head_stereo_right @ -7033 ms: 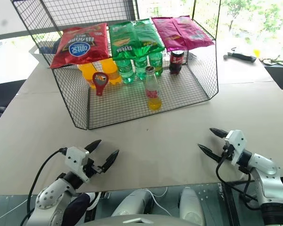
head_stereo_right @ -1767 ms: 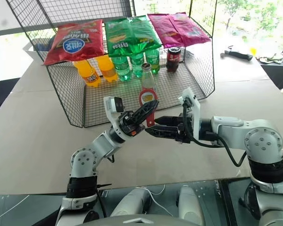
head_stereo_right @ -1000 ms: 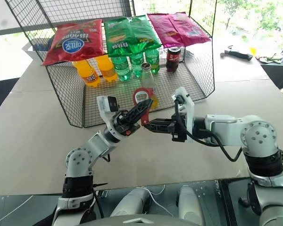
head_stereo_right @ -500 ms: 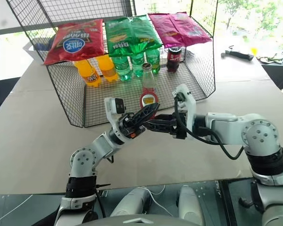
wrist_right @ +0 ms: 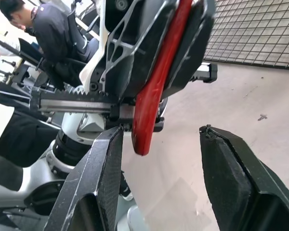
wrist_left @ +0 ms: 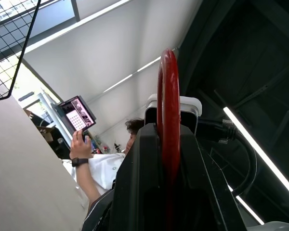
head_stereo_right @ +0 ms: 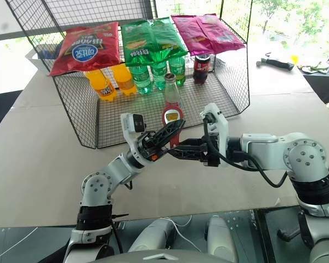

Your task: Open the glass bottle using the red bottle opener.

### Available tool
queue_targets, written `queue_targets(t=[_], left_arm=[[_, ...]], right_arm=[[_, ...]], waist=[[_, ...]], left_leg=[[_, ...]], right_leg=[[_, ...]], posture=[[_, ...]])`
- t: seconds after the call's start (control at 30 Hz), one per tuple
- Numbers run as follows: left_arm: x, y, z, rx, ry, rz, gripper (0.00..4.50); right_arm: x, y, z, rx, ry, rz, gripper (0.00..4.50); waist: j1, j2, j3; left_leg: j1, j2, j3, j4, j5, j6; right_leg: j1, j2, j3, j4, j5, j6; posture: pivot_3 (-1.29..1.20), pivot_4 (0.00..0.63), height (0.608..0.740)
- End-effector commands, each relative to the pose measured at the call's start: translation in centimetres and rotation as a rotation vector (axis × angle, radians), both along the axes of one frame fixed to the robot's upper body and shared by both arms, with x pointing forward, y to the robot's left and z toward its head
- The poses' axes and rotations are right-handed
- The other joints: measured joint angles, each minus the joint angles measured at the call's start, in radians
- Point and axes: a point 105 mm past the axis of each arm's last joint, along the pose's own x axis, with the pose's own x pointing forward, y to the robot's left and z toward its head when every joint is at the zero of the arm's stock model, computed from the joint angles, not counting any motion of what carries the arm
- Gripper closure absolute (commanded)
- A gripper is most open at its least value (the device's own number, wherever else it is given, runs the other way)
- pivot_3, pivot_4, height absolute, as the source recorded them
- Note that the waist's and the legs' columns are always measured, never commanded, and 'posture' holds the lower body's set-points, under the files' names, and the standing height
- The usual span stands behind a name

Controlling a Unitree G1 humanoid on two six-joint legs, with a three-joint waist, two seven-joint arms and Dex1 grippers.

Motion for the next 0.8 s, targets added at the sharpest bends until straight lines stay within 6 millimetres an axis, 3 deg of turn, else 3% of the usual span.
queue_targets(t=[0.03, 0.1, 0.2, 0.6, 0.63, 0.67, 0.8], left_arm=[[-0.42, 0.02, 0.7, -0.022, -0.033, -0.017, 4.5], [-0.45, 0.01, 0.7, -0.023, -0.034, -0.019, 4.5], [-0.51, 0.02, 0.7, -0.023, -0.035, -0.024, 4.5], [-0.53, 0.1, 0.8, -0.034, -0.056, -0.028, 4.5], [-0.5, 0.12, 0.77, -0.033, -0.059, -0.024, 3.71], [-0.4, 0.17, 0.76, -0.034, -0.06, -0.015, 3.46], [-0.11, 0.36, 0.77, -0.023, -0.077, 0.025, 1.62]], right_arm=[[-0.34, 0.56, 1.4, 0.068, -0.003, 0.023, 2.23], [-0.37, 0.64, 1.51, 0.077, 0.004, 0.022, 2.85], [-0.4, 0.71, 1.56, 0.081, 0.01, 0.021, 4.29], [-0.7, 0.85, 1.33, 0.064, 0.026, 0.028, 4.41], [-0.65, 0.85, 1.31, 0.064, 0.027, 0.025, 4.5], [-0.58, 0.83, 1.29, 0.064, 0.026, 0.02, 4.5], [-0.09, 0.6, 1.01, 0.054, 0.021, -0.015, 4.5]], waist=[[0.0, 0.0, 0.0], [0.0, 0.0, 0.0], [0.0, 0.0, 0.0], [0.0, 0.0, 0.0], [0.0, 0.0, 0.0], [0.0, 0.0, 0.0], [0.0, 0.0, 0.0]], left_leg=[[0.0, 0.0, 0.0, 0.0, 0.0, 0.0], [0.0, 0.0, 0.0, 0.0, 0.0, 0.0], [0.0, 0.0, 0.0, 0.0, 0.0, 0.0], [0.0, 0.0, 0.0, 0.0, 0.0, 0.0], [0.0, 0.0, 0.0, 0.0, 0.0, 0.0], [0.0, 0.0, 0.0, 0.0, 0.0, 0.0], [0.0, 0.0, 0.0, 0.0, 0.0, 0.0]], right_leg=[[0.0, 0.0, 0.0, 0.0, 0.0, 0.0], [0.0, 0.0, 0.0, 0.0, 0.0, 0.0], [0.0, 0.0, 0.0, 0.0, 0.0, 0.0], [0.0, 0.0, 0.0, 0.0, 0.0, 0.0], [0.0, 0.0, 0.0, 0.0, 0.0, 0.0], [0.0, 0.0, 0.0, 0.0, 0.0, 0.0], [0.0, 0.0, 0.0, 0.0, 0.0, 0.0]], posture=[[0.0, 0.15, 0.74], [0.0, 0.15, 0.74], [0.0, 0.15, 0.74], [0.0, 0.15, 0.74], [0.0, 0.15, 0.74], [0.0, 0.15, 0.74], [0.0, 0.15, 0.74]])
